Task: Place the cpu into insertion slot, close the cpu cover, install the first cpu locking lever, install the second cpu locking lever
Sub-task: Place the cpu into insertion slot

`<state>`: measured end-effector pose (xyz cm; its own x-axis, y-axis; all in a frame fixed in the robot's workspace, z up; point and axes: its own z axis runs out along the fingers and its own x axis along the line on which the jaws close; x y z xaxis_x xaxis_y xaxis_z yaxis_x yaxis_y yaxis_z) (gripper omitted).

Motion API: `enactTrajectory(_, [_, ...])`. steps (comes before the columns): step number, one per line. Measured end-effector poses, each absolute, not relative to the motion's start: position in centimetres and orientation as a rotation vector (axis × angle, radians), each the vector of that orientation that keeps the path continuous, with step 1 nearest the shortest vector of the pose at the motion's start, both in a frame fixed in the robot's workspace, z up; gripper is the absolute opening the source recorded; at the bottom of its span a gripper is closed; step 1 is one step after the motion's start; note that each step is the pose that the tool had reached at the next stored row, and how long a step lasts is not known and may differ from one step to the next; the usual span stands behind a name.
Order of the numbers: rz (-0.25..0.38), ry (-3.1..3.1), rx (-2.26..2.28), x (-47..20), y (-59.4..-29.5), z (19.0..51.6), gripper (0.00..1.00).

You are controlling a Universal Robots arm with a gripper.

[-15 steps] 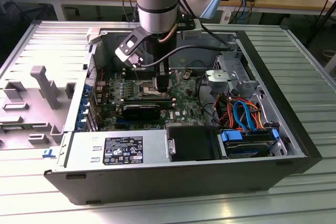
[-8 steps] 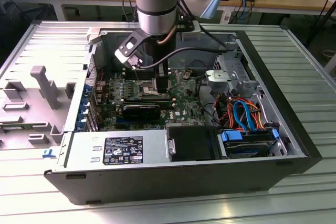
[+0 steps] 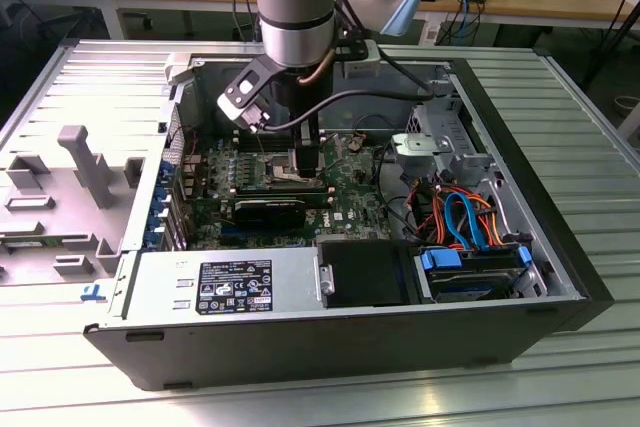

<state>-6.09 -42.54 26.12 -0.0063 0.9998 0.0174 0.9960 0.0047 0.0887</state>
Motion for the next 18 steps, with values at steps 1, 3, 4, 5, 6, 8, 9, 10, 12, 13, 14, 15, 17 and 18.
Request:
enactTrajectory(1, [0.116,2.19,2.178,-6.09,-42.54,26.1,0.55])
enactTrajectory(3, [0.116,2.19,2.178,-6.1,-42.53,26.06,0.55])
enactTrajectory(4, [0.116,2.19,2.178,-6.1,-42.53,26.04,0.55])
enactTrajectory(5, [0.116,2.19,2.178,-6.11,-42.53,26.02,0.55])
enactTrajectory(6, [0.116,2.19,2.178,-6.11,-42.53,25.99,0.55])
enactTrajectory(8, [0.116,2.19,2.178,-6.11,-42.53,25.92,0.55])
enactTrajectory(9, [0.116,2.19,2.178,-6.13,-42.53,25.87,0.55])
enactTrajectory(10, [0.116,2.19,2.178,-6.13,-42.53,25.85,0.55])
enactTrajectory(12, [0.116,2.19,2.178,-6.13,-42.53,25.8,0.55])
enactTrajectory(13, [0.116,2.19,2.178,-6.13,-42.53,25.78,0.55])
enactTrajectory(14, [0.116,2.19,2.178,-6.13,-42.53,25.76,0.55])
enactTrajectory(15, [0.116,2.19,2.178,-6.13,-42.53,25.74,0.55])
enactTrajectory(17, [0.116,2.19,2.178,-6.13,-42.53,25.7,0.55])
enactTrajectory(18, [0.116,2.19,2.178,-6.13,-42.53,25.67,0.55])
